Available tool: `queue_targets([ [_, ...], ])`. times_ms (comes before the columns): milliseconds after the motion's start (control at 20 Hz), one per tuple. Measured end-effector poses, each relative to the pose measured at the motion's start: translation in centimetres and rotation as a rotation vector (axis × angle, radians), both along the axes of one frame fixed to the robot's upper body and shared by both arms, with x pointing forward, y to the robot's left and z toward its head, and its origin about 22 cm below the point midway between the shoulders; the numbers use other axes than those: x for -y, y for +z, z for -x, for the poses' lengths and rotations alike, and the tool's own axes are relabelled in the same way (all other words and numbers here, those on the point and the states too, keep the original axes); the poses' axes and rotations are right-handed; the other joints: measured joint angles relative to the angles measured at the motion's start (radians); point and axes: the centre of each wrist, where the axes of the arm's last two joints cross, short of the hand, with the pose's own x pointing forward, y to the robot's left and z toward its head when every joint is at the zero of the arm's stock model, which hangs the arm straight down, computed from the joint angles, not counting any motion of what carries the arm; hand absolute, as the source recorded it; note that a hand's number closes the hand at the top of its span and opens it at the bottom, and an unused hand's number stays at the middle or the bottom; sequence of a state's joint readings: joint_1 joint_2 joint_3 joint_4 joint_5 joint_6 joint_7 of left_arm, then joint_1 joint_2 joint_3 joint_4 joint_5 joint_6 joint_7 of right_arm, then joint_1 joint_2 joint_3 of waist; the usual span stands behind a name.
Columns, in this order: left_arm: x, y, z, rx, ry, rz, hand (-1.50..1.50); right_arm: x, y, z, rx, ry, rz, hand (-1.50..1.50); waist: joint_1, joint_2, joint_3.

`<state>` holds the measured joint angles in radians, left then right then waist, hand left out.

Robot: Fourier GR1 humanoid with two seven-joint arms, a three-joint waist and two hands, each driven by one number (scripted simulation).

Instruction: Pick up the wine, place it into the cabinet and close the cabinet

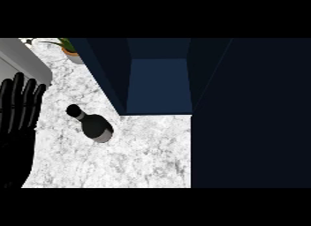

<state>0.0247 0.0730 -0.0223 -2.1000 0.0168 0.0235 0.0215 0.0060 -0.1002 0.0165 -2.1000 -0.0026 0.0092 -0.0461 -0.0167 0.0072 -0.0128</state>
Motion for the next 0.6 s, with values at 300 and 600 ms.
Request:
queue_targets([
  [300, 4.4, -1.0, -1.0, 0.016, 0.107, -0.05, -1.5, -0.1, -0.5, 1.8, -0.029, -0.001, -0.016, -1.5, 0.002, -0.007, 0.011],
  [600, 9.5, -1.4, -1.2, -0.082, 0.092, 0.15, -1.5, -1.4, -0.2, 4.1, -0.159, 0.17, -0.011, -1.5, -0.007, -0.008, 0.012],
])
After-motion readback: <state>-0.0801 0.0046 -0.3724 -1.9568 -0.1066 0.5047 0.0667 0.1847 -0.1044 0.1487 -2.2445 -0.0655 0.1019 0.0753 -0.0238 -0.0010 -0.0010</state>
